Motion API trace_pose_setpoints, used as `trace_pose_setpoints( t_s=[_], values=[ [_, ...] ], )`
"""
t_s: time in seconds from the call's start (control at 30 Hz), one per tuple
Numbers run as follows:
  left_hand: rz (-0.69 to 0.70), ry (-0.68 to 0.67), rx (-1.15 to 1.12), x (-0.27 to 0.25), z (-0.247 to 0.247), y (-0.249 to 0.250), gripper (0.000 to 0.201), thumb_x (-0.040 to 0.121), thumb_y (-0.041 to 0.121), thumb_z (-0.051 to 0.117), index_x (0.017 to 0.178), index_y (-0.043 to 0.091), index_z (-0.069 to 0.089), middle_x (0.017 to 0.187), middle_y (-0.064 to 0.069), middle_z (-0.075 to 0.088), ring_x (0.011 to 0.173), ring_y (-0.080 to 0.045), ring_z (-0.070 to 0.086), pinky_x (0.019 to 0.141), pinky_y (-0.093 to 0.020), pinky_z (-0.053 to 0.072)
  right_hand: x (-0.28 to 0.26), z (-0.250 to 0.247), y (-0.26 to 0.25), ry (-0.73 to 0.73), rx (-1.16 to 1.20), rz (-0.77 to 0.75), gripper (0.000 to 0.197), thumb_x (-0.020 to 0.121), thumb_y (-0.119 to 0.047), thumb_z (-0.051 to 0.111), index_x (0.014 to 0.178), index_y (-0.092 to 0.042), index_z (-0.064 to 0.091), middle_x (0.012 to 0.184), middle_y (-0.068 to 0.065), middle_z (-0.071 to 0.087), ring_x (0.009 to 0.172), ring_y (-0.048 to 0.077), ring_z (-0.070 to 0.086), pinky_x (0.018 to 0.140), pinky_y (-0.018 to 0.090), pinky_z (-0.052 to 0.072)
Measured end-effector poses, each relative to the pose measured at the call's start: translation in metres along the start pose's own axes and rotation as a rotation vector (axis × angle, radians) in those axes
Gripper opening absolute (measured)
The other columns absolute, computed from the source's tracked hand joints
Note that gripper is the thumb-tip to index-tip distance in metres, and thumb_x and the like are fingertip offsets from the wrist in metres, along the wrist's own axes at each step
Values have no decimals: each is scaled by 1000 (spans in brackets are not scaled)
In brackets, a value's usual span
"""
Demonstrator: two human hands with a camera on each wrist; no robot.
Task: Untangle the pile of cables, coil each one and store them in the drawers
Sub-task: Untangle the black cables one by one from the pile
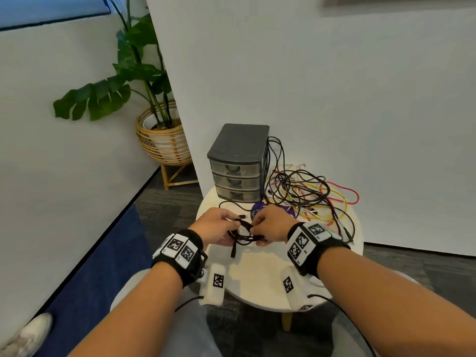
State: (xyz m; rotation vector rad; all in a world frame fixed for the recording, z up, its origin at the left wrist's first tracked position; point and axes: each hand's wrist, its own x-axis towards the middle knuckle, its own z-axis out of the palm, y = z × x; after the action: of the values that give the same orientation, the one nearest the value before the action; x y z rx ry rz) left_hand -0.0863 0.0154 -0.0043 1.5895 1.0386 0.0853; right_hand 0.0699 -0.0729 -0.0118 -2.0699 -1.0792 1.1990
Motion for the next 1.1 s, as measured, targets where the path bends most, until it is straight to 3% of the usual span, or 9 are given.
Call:
trace_pose_setpoints(
  t_s=[0.07,0.2,0.33,0.53,0.67,0.73,0.87,1.0,1.1],
  values=[
    [-35,45,18,8,3,-13,20,100,10,63,119,10,68,110,-20,72,98,-31,75,82,-39,63,4,11,0,15,-183,-12,9,94,-14,68,98,-8,75,91,11,74,77,21,70,75,30,60],
    [11,185,114,24,1,-31,15,97,12,67,109,13,75,104,-10,73,93,-23,73,76,-34,63,9,26,-1,92,-345,-73,19,91,-13,68,107,-9,77,108,10,72,101,25,67,86,33,56],
    [93,238,280,33,-5,-40,13,96,18,69,104,19,79,99,3,74,95,-13,68,90,-33,57,16,28,-5,99,-331,-80,17,88,-12,70,105,-11,75,110,6,67,102,21,63,80,28,49],
    [153,251,363,37,-6,-43,11,95,17,70,100,20,79,97,5,74,95,-9,67,90,-30,55,26,34,-4,128,-315,-74,11,87,-12,72,97,-15,71,102,0,61,103,21,63,75,26,45],
    [162,277,380,38,-6,-44,8,94,19,71,98,20,78,95,6,72,94,-9,65,87,-29,54,27,33,-6,122,-310,-82,13,89,-12,70,99,-19,67,112,5,65,103,22,63,76,27,46],
    [165,279,381,38,-6,-43,7,93,22,72,97,20,77,95,6,72,93,-9,66,85,-29,53,26,29,-7,104,-278,-100,18,90,-13,69,105,-22,65,114,7,67,98,25,67,76,31,53],
    [168,267,368,39,-5,-42,8,93,25,72,99,21,76,97,6,72,94,-9,65,85,-28,53,9,5,-11,92,-116,-144,21,95,-15,67,113,-24,61,105,6,68,67,20,74,53,26,52],
    [203,284,394,38,-3,-39,14,95,25,70,106,20,76,104,4,71,99,-12,64,88,-31,54,-15,-38,-7,255,-80,-225,13,98,-16,63,109,-22,64,95,0,70,57,12,71,56,21,54],
    [291,311,463,35,3,-30,15,96,23,66,108,20,75,108,4,66,102,-14,59,88,-30,47,-23,-64,13,399,-113,-230,8,95,-18,65,99,-26,67,93,0,70,63,14,68,64,28,57]
  ],
)
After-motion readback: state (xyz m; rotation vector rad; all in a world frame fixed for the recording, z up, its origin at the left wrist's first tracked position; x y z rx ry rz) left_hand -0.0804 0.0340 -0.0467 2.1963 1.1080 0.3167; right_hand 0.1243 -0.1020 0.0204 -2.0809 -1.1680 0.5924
